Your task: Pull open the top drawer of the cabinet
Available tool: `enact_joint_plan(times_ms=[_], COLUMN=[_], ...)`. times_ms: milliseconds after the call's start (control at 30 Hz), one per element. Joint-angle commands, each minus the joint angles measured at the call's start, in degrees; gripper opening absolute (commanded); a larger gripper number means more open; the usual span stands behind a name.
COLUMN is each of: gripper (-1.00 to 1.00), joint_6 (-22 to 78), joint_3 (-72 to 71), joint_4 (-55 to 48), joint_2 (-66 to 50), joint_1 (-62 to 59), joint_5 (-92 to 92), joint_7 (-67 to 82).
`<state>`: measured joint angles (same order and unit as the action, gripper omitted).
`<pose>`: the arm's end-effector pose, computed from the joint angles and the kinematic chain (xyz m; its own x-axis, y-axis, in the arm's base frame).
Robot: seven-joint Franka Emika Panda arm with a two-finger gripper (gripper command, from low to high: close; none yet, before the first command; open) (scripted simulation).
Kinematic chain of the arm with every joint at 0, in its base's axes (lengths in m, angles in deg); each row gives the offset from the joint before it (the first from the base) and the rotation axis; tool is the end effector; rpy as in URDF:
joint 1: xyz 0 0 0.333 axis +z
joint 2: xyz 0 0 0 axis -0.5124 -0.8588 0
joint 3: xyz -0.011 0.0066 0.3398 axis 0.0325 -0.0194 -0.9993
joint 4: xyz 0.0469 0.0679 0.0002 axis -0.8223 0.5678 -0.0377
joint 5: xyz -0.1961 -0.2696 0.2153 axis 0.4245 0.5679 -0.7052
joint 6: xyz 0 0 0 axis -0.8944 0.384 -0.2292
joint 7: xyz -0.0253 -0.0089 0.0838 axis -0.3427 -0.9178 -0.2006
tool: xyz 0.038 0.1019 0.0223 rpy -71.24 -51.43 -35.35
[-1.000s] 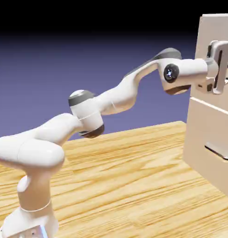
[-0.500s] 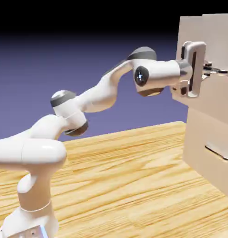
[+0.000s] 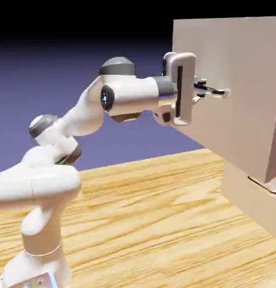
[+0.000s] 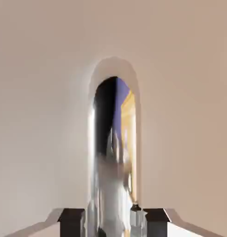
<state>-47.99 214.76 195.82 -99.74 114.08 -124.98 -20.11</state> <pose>0.3861 -0.0422 0.5780 0.0006 -0.7070 -0.7072 -0.0006 0.7072 -0.7070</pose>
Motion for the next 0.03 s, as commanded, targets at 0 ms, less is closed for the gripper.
enact_joint_plan(times_ms=[0], gripper=[1.0], joint_6=[0.93], joint_3=[1.56], joint_4=[2.07], joint_2=[-0.72], joint_1=[1.15], joint_5=[1.64], joint_7=[0.08])
